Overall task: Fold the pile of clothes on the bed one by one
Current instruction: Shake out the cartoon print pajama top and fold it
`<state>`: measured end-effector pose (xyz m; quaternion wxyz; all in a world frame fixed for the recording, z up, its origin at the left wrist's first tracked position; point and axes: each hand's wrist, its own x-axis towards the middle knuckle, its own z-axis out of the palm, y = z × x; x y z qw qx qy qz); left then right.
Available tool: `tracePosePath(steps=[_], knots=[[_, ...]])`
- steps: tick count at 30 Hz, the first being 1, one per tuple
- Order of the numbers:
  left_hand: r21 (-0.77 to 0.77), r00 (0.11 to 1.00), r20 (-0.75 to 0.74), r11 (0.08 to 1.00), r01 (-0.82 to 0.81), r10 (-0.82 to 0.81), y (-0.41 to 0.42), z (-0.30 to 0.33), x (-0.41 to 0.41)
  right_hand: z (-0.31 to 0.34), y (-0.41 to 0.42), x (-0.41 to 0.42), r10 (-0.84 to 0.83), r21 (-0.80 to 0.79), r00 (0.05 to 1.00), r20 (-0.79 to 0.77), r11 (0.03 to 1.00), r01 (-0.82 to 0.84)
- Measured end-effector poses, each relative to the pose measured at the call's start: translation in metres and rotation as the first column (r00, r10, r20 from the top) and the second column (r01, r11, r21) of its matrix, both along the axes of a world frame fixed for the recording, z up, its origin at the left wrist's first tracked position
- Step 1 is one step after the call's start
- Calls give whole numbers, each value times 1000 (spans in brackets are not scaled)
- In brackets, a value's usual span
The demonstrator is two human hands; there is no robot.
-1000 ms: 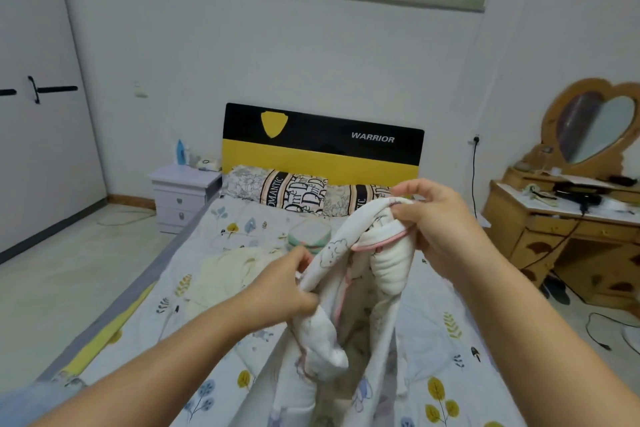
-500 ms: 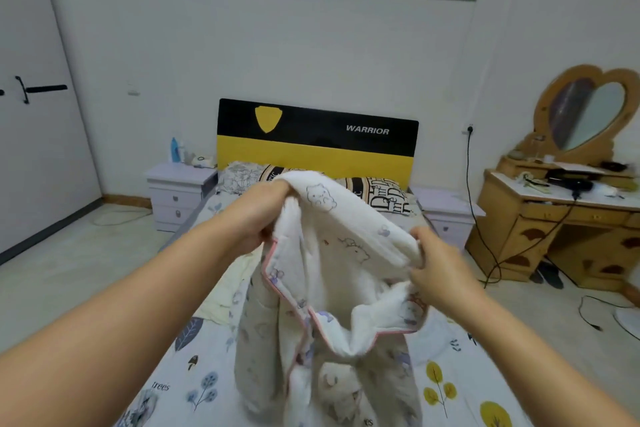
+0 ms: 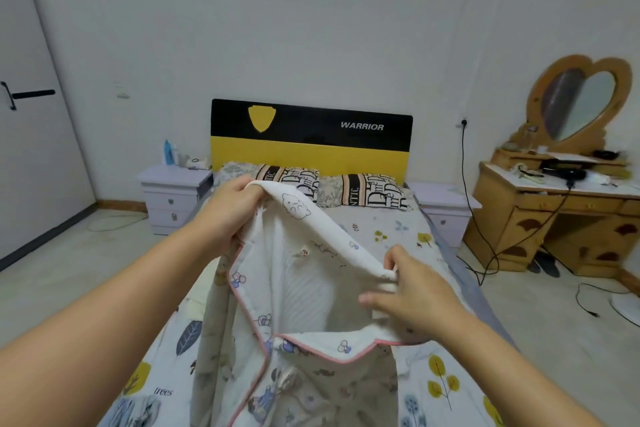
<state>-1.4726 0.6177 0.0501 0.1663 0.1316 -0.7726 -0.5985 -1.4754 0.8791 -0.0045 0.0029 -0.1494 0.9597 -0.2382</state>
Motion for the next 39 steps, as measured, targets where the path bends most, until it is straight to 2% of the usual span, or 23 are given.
tracePosePath(steps=[1,3,5,8,11,13,15,17,18,20,23,25,28,30,32,34,36,37,39], knots=[[-29,1000,-19,999,-21,21,-1,-2,-1,-4,-4,1,-2,168,997,-71,986,14],[-91,997,-59,995,-52,47,-1,-5,-1,-10,-12,5,-17,346,976,-215,934,92],[-126,992,-97,987,-98,86,0,-5,0,-16,-16,5,-43,429,957,-287,887,169],[-203,981,-134,965,-165,140,0,-4,5,-23,-21,5,-88,496,944,-317,834,243],[-295,966,-158,924,-242,203,-7,-7,8,-15,-25,4,-143,392,937,-317,880,267],[-273,947,-162,909,-314,278,-18,-12,7,2,-20,2,-146,270,923,-357,929,252],[-213,935,-141,912,-349,325,-28,-19,6,21,-10,-1,-176,74,870,-461,969,236],[-112,946,-108,941,-318,307,-33,-26,5,39,-2,-2,-279,-224,811,-514,956,188],[-71,955,-83,955,-289,283,-32,-28,5,46,0,-4,-326,-363,805,-496,920,149],[16,973,-17,973,-231,232,-27,-30,6,52,1,-12,-366,-531,854,-369,837,130],[176,993,67,978,-108,98,-21,-34,8,54,-3,-19,-329,-700,943,-39,683,210],[179,993,120,984,-3,-19,-22,-42,10,52,-4,-21,-279,-725,950,141,624,290],[158,969,200,981,117,-147,-25,-51,10,42,3,-24,-255,-660,918,303,639,395],[255,951,196,949,186,-239,-28,-52,11,36,11,-26,-251,-586,909,333,700,408],[420,906,166,860,291,-388,-34,-50,16,36,17,-27,-219,-561,908,356,727,395],[488,797,100,728,482,-595,-46,-49,20,38,23,-28,-168,-567,898,406,724,392],[466,687,101,645,606,-719,-56,-49,25,42,30,-30,-98,-592,878,469,703,395],[421,679,163,672,609,-716,-59,-51,26,43,34,-31,-45,-608,862,504,690,392],[179,743,332,812,555,-581,-58,-57,29,45,42,-33,84,-640,818,569,670,376]])
